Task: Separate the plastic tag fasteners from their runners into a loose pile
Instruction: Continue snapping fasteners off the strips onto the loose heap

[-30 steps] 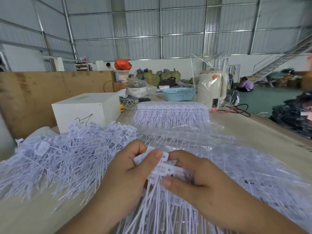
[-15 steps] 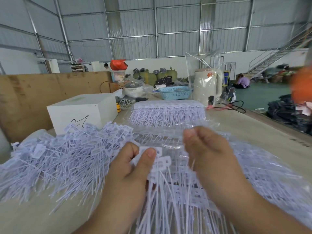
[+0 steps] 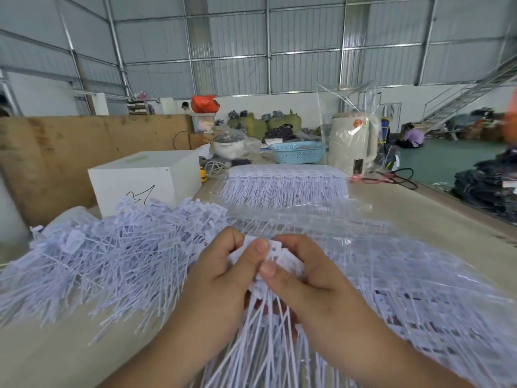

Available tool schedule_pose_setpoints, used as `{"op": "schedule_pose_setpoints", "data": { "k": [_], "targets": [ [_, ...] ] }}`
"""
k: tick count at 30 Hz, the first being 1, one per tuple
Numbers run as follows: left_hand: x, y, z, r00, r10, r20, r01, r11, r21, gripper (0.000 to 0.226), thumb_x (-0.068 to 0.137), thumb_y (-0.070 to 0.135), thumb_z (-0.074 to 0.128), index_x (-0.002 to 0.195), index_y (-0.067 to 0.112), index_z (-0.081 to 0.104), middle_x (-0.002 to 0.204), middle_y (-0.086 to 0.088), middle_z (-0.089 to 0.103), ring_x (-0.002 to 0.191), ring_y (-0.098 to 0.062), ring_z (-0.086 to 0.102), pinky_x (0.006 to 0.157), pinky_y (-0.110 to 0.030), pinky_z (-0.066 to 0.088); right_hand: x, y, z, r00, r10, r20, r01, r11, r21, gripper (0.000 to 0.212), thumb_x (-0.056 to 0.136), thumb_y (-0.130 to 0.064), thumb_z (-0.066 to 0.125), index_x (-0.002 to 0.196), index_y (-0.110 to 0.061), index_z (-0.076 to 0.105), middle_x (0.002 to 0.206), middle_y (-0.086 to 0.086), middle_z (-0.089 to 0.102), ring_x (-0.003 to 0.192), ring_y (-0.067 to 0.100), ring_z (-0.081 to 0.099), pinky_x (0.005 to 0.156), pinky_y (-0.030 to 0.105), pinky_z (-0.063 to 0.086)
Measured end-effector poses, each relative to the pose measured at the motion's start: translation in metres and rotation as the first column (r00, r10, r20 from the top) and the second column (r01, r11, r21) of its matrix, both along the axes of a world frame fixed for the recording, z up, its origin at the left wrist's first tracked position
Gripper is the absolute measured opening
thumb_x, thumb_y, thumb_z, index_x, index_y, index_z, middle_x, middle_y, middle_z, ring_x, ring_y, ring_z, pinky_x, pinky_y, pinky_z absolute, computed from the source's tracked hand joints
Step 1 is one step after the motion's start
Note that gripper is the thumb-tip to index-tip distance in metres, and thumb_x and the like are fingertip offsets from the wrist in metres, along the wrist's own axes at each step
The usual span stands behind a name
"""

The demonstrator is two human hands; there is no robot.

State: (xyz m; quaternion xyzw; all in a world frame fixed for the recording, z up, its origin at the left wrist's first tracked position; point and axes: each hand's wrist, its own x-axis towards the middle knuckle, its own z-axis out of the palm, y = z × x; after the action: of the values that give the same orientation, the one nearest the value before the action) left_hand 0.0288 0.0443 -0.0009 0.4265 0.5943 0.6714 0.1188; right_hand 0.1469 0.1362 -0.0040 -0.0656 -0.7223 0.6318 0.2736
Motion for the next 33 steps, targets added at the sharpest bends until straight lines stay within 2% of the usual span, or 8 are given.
{"op": "schedule_pose_setpoints", "data": {
  "k": [2, 8, 11, 16, 21, 24, 27, 33],
  "targets": [
    [0.001, 0.001, 0.001, 0.999, -0.021, 0.047, 0.021, 1.0, -0.005, 0.06, 0.067, 0.058, 0.067, 0.075, 0.004, 0.044, 0.064, -0.03, 0.038, 0.058, -0.03, 0.038, 0.059, -0.044, 0.037, -0.001, 0.0, -0.002, 0.997, 0.07, 0.026, -0.069, 0.997, -0.026, 0.039, 0.086, -0.046, 0.066, 0.118, -0.024, 0.056, 0.075, -0.013, 0.07, 0.058, -0.002, 0.059, 0.052, 0.014, 0.044],
    [0.006, 0.001, 0.002, 0.994, -0.049, 0.096, 0.057, 0.995, -0.082, 0.058, 0.074, 0.057, 0.073, 0.074, 0.005, 0.047, 0.062, -0.005, 0.048, 0.059, -0.013, 0.047, 0.055, -0.022, 0.04, -0.008, 0.003, -0.005, 0.995, 0.087, -0.048, -0.091, 0.992, -0.087, 0.031, 0.084, -0.027, 0.062, 0.115, -0.022, 0.063, 0.109, 0.011, 0.072, 0.108, 0.026, 0.067, 0.094, 0.039, 0.052],
    [0.008, -0.007, 0.007, 0.999, -0.004, -0.048, -0.007, 0.973, -0.232, 0.047, 0.067, 0.072, 0.049, 0.083, 0.029, 0.055, 0.066, -0.001, 0.062, 0.057, -0.007, 0.057, 0.054, -0.019, 0.043, -0.012, 0.0, -0.007, 0.997, 0.036, -0.073, -0.04, 0.998, -0.051, 0.027, 0.084, -0.018, 0.059, 0.11, -0.011, 0.066, 0.102, 0.022, 0.069, 0.101, 0.037, 0.065, 0.092, 0.049, 0.049],
    [0.007, -0.015, 0.008, 0.845, 0.092, -0.527, -0.254, 0.936, -0.244, 0.047, 0.072, 0.081, 0.033, 0.105, 0.048, 0.038, 0.078, 0.019, 0.065, 0.066, -0.002, 0.061, 0.056, -0.027, 0.04, -0.011, 0.001, -0.003, 0.987, -0.009, -0.158, -0.007, 0.995, -0.098, 0.03, 0.093, 0.011, 0.051, 0.11, -0.008, 0.067, 0.094, 0.02, 0.071, 0.083, 0.024, 0.068, 0.07, 0.028, 0.053],
    [0.015, -0.008, 0.004, 0.996, -0.082, -0.045, 0.066, 0.958, -0.28, 0.077, 0.053, 0.072, 0.063, 0.121, 0.047, 0.037, 0.087, 0.007, 0.067, 0.073, -0.009, 0.067, 0.061, -0.031, 0.051, -0.007, 0.001, 0.006, 0.952, -0.121, -0.281, 0.046, 0.965, -0.259, 0.024, 0.088, -0.003, 0.058, 0.108, -0.014, 0.067, 0.086, 0.009, 0.073, 0.074, 0.019, 0.067, 0.06, 0.028, 0.054],
    [0.022, -0.004, 0.003, 0.912, -0.365, 0.189, 0.404, 0.878, -0.257, 0.064, 0.059, 0.051, 0.072, 0.118, 0.034, 0.054, 0.09, 0.002, 0.071, 0.076, -0.01, 0.067, 0.058, -0.031, 0.054, -0.002, -0.004, 0.01, 0.948, -0.171, -0.268, 0.083, 0.948, -0.308, 0.022, 0.09, -0.01, 0.057, 0.102, -0.025, 0.068, 0.079, 0.009, 0.069, 0.057, 0.025, 0.058, 0.046, 0.031, 0.047],
    [0.021, -0.007, 0.008, 0.827, -0.507, 0.243, 0.557, 0.796, -0.237, 0.049, 0.067, 0.036, 0.073, 0.112, 0.021, 0.061, 0.077, 0.003, 0.07, 0.07, -0.016, 0.067, 0.054, -0.028, 0.055, 0.001, -0.006, 0.012, 0.932, -0.252, -0.26, 0.183, 0.947, -0.263, 0.023, 0.094, -0.013, 0.056, 0.097, -0.033, 0.067, 0.072, 0.005, 0.067, 0.045, 0.018, 0.053, 0.037, 0.022, 0.04],
    [0.016, -0.009, 0.007, 0.906, -0.414, 0.088, 0.413, 0.816, -0.405, 0.015, 0.085, 0.026, 0.067, 0.099, 0.028, 0.069, 0.049, 0.007, 0.053, 0.045, -0.009, 0.052, 0.056, -0.028, 0.053, 0.0, -0.002, 0.013, 0.916, -0.311, -0.255, 0.263, 0.942, -0.208, 0.019, 0.09, -0.016, 0.063, 0.106, -0.025, 0.064, 0.08, -0.003, 0.072, 0.065, 0.011, 0.067, 0.055, 0.022, 0.051]
  ]
}}
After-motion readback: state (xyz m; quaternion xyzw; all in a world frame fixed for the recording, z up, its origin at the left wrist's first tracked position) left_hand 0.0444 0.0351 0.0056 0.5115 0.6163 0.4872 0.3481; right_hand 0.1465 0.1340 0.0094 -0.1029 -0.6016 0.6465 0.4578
